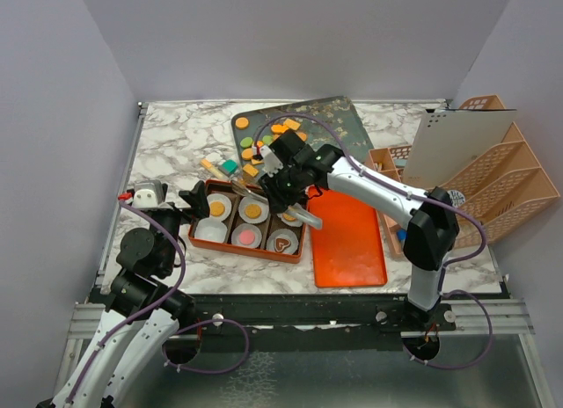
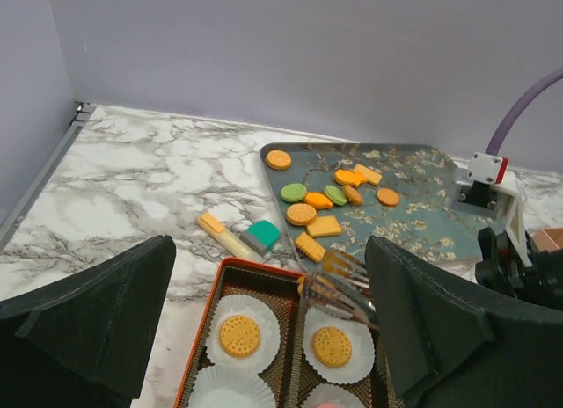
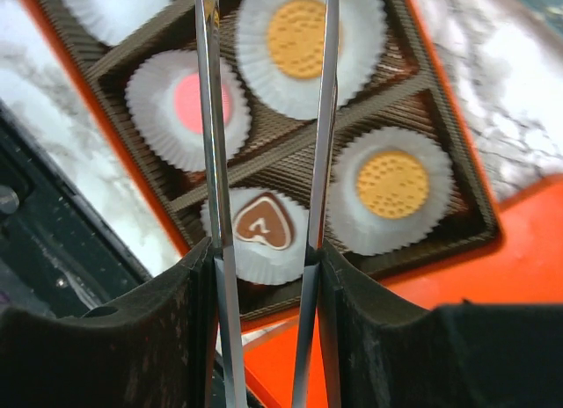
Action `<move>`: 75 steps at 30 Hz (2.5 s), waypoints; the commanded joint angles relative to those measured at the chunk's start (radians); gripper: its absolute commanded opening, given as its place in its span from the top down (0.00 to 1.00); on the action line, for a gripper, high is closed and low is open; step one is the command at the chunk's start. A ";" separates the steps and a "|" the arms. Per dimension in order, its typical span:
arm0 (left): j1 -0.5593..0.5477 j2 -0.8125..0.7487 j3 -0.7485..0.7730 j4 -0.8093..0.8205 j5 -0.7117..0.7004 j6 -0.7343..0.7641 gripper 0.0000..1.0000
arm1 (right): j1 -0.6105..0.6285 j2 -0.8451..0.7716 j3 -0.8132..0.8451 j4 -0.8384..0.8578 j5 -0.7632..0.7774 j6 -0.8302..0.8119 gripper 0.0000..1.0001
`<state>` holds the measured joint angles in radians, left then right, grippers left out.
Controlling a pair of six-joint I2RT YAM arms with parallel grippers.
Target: Pack the cookies
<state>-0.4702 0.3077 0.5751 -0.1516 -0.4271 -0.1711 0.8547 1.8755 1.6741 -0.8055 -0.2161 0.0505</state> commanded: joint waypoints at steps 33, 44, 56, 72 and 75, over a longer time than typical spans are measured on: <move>0.012 -0.022 -0.006 0.008 -0.006 0.002 0.01 | 0.192 0.236 0.161 0.000 -0.144 -0.039 0.83; 0.013 -0.024 -0.005 0.008 -0.004 0.002 0.01 | 0.198 0.268 0.174 -0.011 -0.141 -0.041 0.78; 0.013 -0.025 -0.006 0.007 -0.002 0.002 0.01 | 0.199 0.279 0.187 -0.002 -0.135 -0.038 0.57; 0.015 -0.021 -0.006 0.007 0.005 0.001 0.01 | 0.199 0.196 0.127 0.075 -0.102 -0.006 0.44; 0.016 -0.018 -0.004 0.003 0.005 -0.001 0.01 | 0.199 0.147 0.089 0.115 -0.059 0.023 0.46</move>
<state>-0.4633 0.2943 0.5751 -0.1520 -0.4271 -0.1715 1.0416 2.1208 1.8023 -0.7650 -0.3233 0.0349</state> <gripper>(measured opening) 0.988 0.558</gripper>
